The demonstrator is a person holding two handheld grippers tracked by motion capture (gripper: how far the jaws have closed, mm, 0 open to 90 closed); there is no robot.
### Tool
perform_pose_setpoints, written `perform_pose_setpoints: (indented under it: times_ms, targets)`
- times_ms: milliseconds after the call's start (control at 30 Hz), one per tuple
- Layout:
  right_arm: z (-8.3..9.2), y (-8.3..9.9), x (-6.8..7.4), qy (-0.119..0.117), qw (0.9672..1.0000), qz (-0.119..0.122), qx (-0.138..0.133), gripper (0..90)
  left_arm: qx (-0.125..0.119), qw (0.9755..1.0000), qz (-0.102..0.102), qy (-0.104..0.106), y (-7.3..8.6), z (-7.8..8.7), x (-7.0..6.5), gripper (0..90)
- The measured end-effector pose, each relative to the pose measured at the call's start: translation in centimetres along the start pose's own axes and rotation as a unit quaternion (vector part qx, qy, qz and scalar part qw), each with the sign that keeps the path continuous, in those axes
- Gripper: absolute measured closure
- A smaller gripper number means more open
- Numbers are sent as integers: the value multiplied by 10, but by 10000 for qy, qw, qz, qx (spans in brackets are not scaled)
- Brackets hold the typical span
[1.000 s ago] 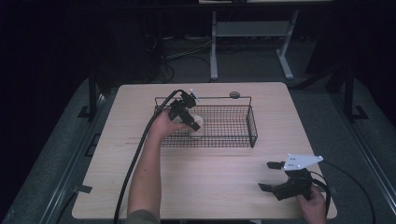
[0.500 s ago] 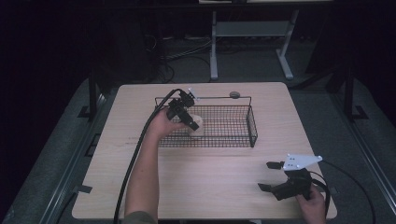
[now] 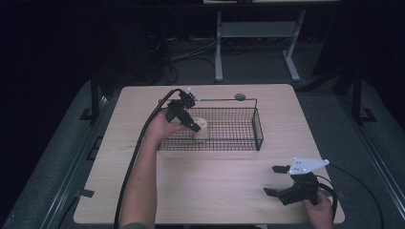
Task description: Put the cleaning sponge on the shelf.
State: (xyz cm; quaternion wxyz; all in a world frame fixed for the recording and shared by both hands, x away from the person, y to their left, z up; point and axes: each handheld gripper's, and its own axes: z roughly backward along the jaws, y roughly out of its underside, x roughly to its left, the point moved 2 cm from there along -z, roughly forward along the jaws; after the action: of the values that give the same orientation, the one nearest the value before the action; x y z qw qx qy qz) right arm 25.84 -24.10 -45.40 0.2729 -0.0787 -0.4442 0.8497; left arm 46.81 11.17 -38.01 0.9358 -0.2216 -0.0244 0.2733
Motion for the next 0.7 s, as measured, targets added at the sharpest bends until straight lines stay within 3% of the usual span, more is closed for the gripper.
perform_pose_setpoints:
  times_ms: [267,600,700]
  targets:
    - [-1,0,1,-9,10000,-11,39,138,-164,9998,122,54,12,11,-4,215]
    - [-1,0,1,-8,10000,11,48,138,-221,9997,45,41,27,22,-14,217]
    - [-2,0,1,14,10000,6,72,137,-358,9993,29,82,34,27,-18,217]
